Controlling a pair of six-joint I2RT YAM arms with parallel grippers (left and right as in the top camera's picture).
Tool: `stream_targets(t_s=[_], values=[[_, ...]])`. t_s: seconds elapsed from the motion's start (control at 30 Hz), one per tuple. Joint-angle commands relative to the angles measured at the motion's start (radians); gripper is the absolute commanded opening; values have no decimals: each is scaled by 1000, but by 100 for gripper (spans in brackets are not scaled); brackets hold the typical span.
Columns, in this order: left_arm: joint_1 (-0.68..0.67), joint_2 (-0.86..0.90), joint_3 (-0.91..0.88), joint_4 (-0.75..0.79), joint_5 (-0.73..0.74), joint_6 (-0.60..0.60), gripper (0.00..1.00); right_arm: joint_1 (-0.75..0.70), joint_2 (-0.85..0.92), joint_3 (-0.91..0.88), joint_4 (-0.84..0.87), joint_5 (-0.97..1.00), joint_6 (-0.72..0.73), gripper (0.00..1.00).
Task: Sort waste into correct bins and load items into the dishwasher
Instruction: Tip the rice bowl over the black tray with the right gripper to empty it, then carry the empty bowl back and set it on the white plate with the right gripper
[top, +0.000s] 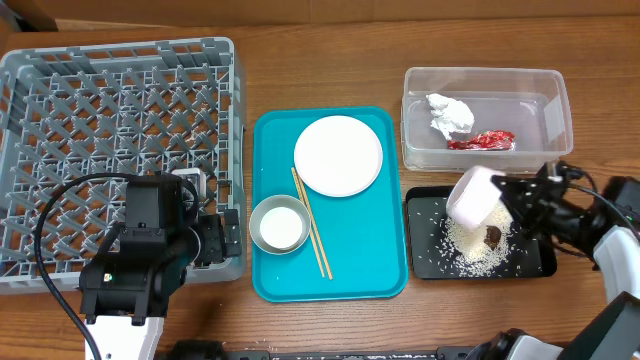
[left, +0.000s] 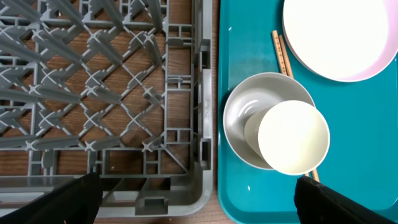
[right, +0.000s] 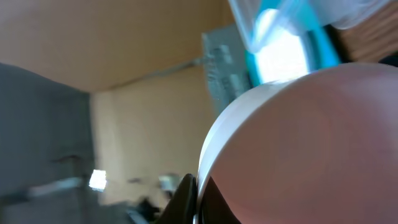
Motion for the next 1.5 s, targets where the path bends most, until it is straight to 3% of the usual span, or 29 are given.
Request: stream_targets(t_s=[0.0,0.3,0.47,0.6,0.9,1.1,1.27,1.4,1.47], values=[[-6,-3,22,4,-6,-11,100,136,-7,1,-16,168,-224,4],[-6,-3,22,4,-6,-11,100,411,-40,264,-267,676,-283,4],[-6,-3,22,4,-6,-11,100,581,-41,424,-312,859,-284,4],[-6,-3,22,5,-7,-11,100,772,-40,455,-217,928,-314,4],[-6,-3,22,5,-6,-11,100,1107,54,455,69,1473,-314,4],[-6,-3,22,5,-6,-11,100,1172,238,455,233,1478,-313,4],[-6,-3,22,5,-6,-11,100,1184,379,455,328,1363,-313,4],[-6,-3,22,4,-6,-11,100,1184,400,455,339,1330,-312,4],[-6,-3,22,5,-6,-11,100,1184,392,464,312,1323,-312,13]])
